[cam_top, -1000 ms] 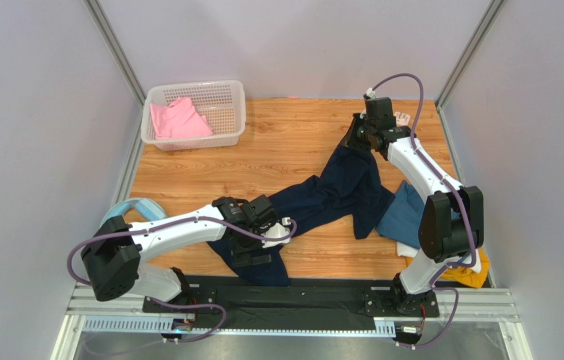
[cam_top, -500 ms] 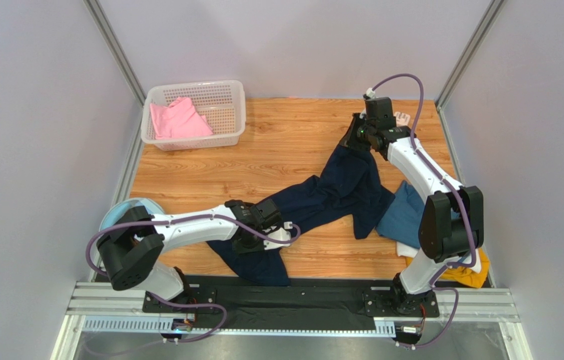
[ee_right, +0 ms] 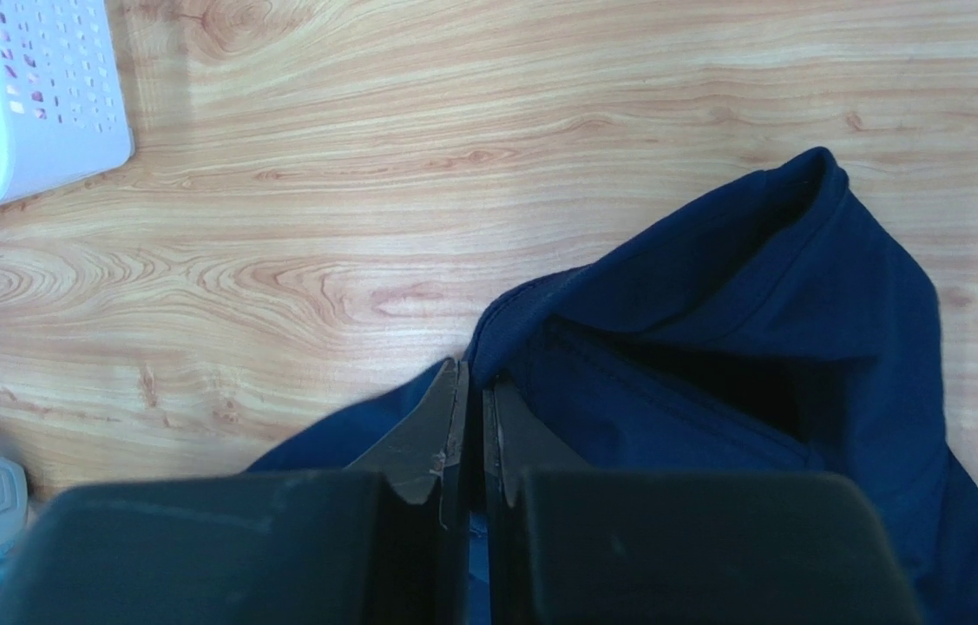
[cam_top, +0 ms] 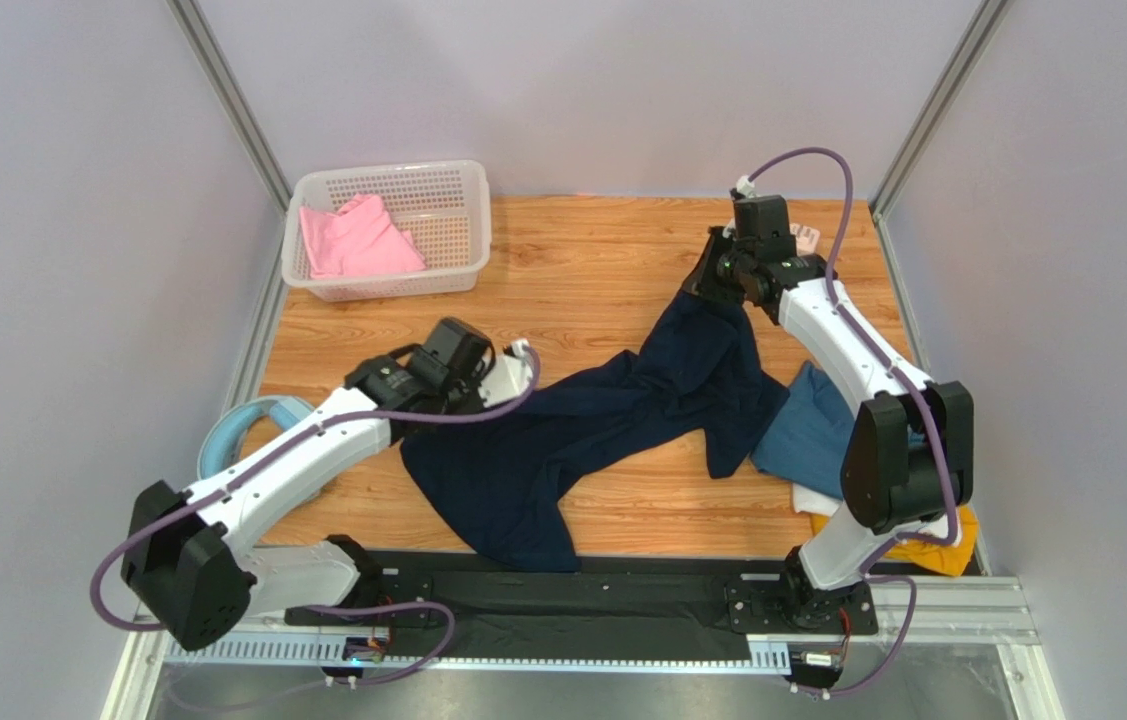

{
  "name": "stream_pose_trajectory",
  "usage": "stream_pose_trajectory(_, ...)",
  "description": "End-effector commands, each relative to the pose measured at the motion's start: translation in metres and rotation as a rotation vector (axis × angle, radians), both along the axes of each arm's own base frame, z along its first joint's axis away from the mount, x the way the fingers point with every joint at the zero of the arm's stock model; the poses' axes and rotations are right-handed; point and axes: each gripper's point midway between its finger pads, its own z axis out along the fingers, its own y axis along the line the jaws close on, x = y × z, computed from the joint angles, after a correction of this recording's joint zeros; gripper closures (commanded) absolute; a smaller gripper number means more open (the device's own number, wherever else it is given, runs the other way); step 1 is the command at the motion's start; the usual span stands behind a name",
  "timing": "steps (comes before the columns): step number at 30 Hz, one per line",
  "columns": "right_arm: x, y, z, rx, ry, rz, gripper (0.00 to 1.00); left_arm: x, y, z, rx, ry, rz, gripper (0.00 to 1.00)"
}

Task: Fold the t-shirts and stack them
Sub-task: Flatten out the tshirt

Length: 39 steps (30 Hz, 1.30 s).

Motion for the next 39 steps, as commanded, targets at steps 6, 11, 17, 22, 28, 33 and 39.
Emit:
stream_pose_trajectory(6, -0.062, -0.016, 0.107, 0.064, -0.234, -0.024, 1.00, 0.043, 0.048, 0.116, -0.010, -0.373, 0.087, 1.00)
stream_pose_trajectory(11, -0.135, -0.024, 0.156, 0.131, -0.354, 0.011, 1.00, 0.033, 0.057, 0.163, -0.046, -0.452, 0.099, 1.00)
stream_pose_trajectory(17, -0.207, -0.039, 0.186, 0.167, -0.419, 0.009, 1.00, 0.007, 0.071, 0.223, -0.118, -0.536, 0.119, 1.00)
stream_pose_trajectory(22, -0.248, -0.043, 0.228, 0.233, -0.501, 0.014, 1.00, -0.015, 0.086, 0.280, -0.179, -0.644, 0.130, 1.00)
stream_pose_trajectory(28, -0.287, -0.039, 0.289, 0.330, -0.630, 0.071, 1.00, -0.051, 0.109, 0.346, -0.268, -0.752, 0.178, 1.00)
stream_pose_trajectory(33, -0.328, -0.039, 0.339, 0.388, -0.784, 0.143, 1.00, -0.081, 0.113, 0.362, -0.369, -0.763, 0.139, 1.00)
stream_pose_trajectory(39, -0.309, -0.043, 0.304, 0.376, -0.672, 0.065, 1.00, -0.077, 0.109, 0.304, -0.308, -0.652, 0.133, 1.00)
